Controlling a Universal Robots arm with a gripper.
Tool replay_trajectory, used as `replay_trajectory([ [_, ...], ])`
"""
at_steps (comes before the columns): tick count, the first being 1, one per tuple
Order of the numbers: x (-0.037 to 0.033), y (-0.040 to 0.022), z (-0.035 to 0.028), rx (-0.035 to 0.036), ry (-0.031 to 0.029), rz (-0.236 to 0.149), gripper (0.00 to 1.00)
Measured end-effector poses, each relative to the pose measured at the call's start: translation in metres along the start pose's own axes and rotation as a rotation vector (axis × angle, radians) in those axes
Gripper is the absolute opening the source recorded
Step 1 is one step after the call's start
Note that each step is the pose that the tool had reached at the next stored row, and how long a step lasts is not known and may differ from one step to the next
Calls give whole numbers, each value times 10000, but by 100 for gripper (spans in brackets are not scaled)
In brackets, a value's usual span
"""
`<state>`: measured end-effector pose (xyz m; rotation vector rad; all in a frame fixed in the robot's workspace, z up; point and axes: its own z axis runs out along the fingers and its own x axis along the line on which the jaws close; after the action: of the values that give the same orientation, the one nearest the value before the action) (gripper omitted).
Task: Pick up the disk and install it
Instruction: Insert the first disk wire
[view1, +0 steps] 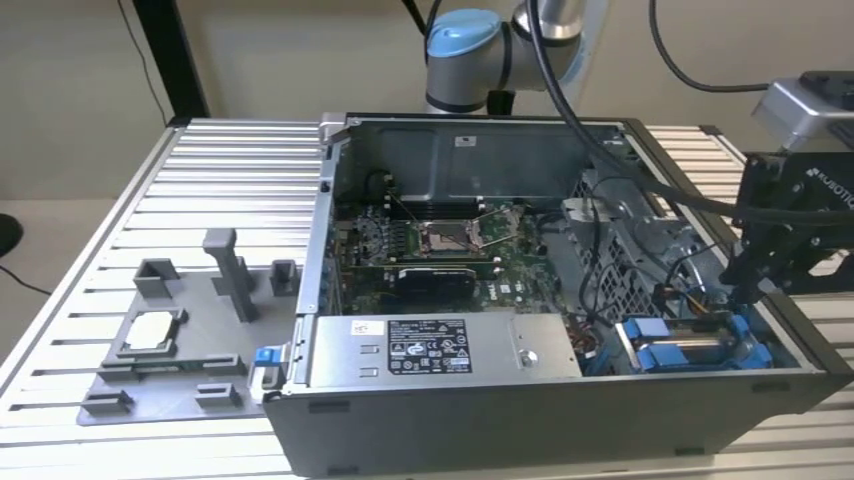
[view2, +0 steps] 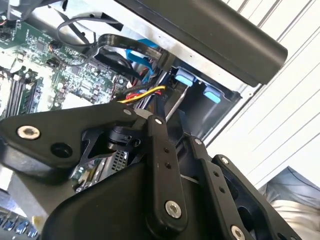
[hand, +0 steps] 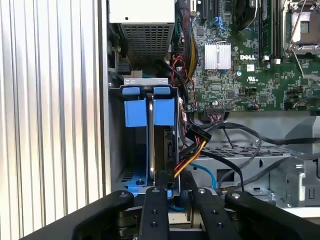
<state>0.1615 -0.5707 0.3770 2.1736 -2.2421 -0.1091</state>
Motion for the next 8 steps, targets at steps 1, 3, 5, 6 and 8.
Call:
replay_trajectory([
  [1,0,1,-8,0,-2,0,100],
  [3,0,0,-8,0,-3,1,100],
  [5,0,1,-13,0,-1,1,100],
  [6,0,1,-13,0,-1,1,100],
  [8,0,1,-14,0,-1,1,100],
])
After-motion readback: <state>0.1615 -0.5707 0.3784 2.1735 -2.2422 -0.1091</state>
